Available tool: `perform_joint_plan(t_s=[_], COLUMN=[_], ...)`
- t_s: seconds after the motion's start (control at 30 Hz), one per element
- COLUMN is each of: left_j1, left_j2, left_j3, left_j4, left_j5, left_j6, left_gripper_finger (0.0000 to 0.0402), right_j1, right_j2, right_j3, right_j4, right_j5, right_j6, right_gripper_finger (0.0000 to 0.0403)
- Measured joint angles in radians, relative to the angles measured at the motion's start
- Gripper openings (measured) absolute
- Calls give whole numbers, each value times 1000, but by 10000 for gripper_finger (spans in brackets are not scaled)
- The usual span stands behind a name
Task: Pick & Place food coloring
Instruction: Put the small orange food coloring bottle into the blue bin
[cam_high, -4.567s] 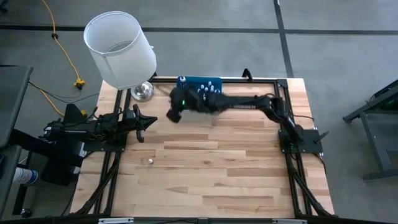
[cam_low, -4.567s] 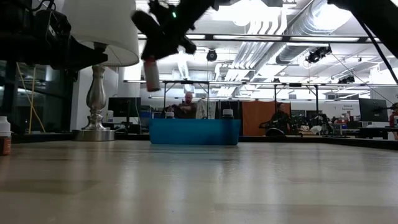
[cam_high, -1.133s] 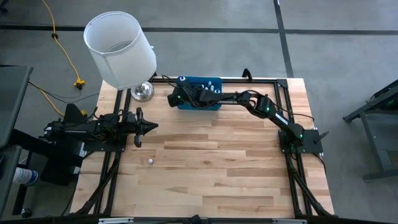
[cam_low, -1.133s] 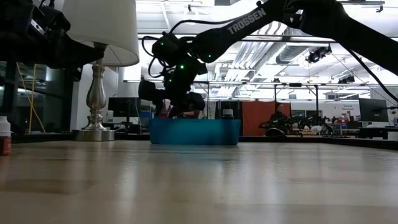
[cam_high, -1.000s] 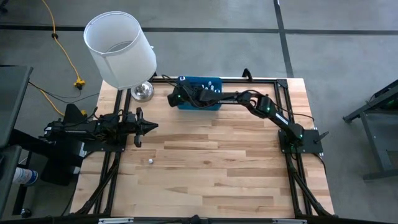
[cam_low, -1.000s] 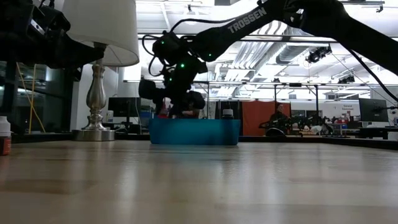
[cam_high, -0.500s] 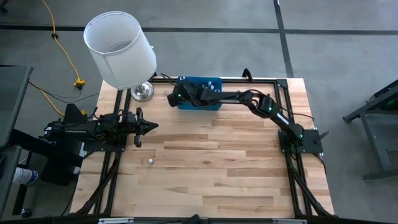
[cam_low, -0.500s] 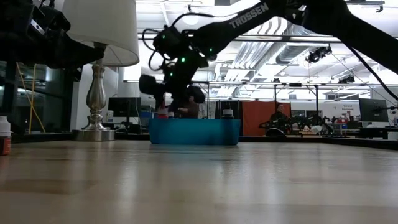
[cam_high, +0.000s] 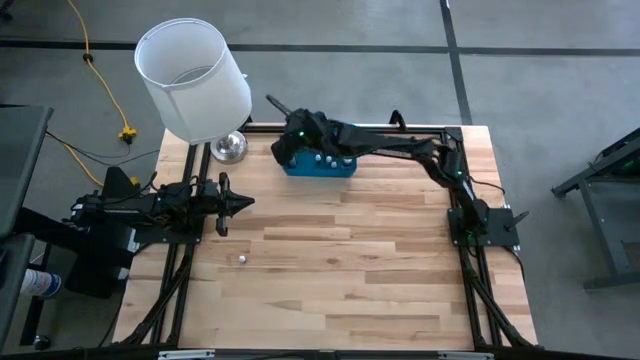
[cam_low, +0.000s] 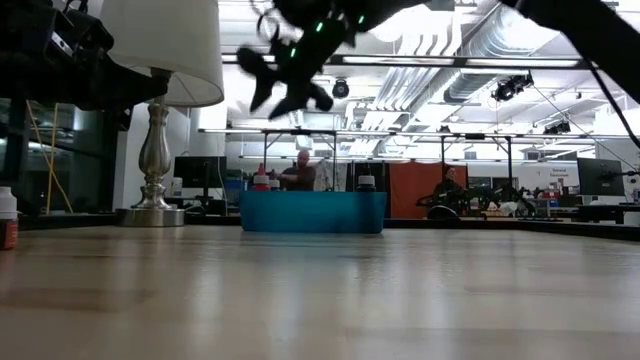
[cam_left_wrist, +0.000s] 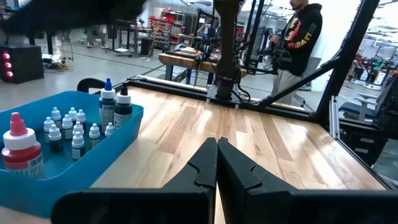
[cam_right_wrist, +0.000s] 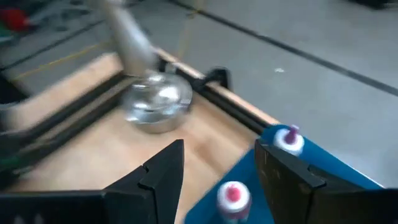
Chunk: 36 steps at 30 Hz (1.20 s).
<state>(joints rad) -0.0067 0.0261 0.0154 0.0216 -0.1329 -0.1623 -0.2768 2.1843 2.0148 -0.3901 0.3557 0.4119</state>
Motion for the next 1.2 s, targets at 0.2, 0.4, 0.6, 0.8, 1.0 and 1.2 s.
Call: perform_joint_plan(t_s=[0.2,0.4,0.6,0.8,1.0,1.2], left_j1=[0,0,0,0,0,0], left_j2=[0,0,0,0,0,0], left_j3=[0,0,0,0,0,0], left_j4=[0,1,1,2,2,2], left_j5=[6,7,8,8,9,11], left_j6=[0,0,0,0,0,0], left_gripper_finger=[0,0,0,0,0,0], right_j1=[3,12,25,52,78,98], right_j2=[-132,-232,-341,-431,-510,-589], right_j3=[0,0,0,0,0,0], right_j4=[-121,-339,-555,-708,-849,-984], right_j5=[-184,-329,-361,-361,-368,-384], right_j6=[-83,-198,-356,-472,-533,-578], right_gripper_finger=[183,174,139,82,9,3])
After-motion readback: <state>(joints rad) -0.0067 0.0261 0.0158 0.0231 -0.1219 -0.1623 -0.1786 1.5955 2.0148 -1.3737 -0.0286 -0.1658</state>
